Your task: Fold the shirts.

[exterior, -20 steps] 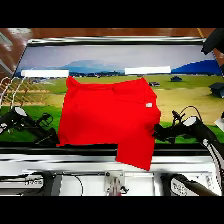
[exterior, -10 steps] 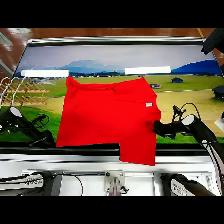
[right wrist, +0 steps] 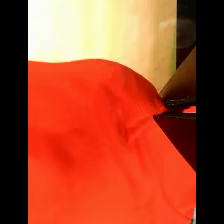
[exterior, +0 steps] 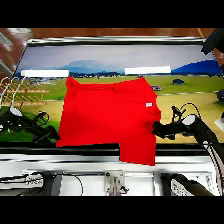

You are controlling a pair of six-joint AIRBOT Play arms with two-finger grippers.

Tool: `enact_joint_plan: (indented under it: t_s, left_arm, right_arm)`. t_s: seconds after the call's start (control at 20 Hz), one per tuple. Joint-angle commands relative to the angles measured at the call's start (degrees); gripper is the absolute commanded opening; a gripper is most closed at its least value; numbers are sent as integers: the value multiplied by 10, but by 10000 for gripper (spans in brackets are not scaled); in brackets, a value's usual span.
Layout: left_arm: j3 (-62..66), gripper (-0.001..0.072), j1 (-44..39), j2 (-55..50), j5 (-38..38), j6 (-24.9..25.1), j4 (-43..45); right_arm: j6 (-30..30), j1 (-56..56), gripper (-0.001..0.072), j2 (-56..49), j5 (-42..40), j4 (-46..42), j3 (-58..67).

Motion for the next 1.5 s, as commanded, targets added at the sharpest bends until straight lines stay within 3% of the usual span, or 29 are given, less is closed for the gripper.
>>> enact_joint_plan:
  t_s: [0.0, 0.05, 0.1, 0.25, 0.3, 0.35, 0.5, 0.85, 1.2, 1.25, 1.3, 1.35, 1.4, 1.45]
  left_arm:
    - [-4, 584, -23, -15, -1, -16, -6]
    - [-4, 461, -34, -18, -1, -21, -8]
    - [-4, 414, -43, -19, -1, -22, -8]
    - [-4, 387, -58, -20, 8, -49, -7]
    - [-4, 345, -61, -20, 14, -64, -7]
    - [-4, 234, -62, -20, 19, -68, -8]
    - [-4, 59, -65, -20, 21, -71, -8]
    - [8, 27, -64, -11, 11, -52, -8]
    - [63, 29, -64, 103, -19, -30, 5]
    - [62, 45, -64, 106, -34, -30, 23]
    - [60, 324, -64, 104, -50, -31, 51]
    - [52, 702, -64, 103, -52, -64, 80]
    - [42, 720, -59, 104, -41, -104, 102]
    - [31, 720, -52, 107, -24, -110, 98]
  right_arm:
    - [1, 0, 70, 0, 3, 1, 0]
    - [0, 1, 70, 0, 3, 1, 0]
    - [0, 0, 70, 0, 4, 0, 0]
    - [0, 0, 70, 0, 3, 0, 0]
    - [0, 0, 70, 0, 3, -1, 0]
    - [0, 0, 70, 0, 3, -2, 0]
    - [0, 1, 70, 0, 3, -1, 0]
    - [-4, 1, 74, 0, 11, -1, 0]
    - [-16, 0, 74, 1, 33, -1, 1]
    - [-16, 0, 74, 1, 34, -1, 0]
    - [-16, 1, 74, 1, 35, -1, 1]
    - [-16, 0, 74, 1, 35, -1, 1]
    - [-16, 1, 74, 1, 35, -1, 1]
    - [-16, 0, 74, 1, 35, -1, 0]
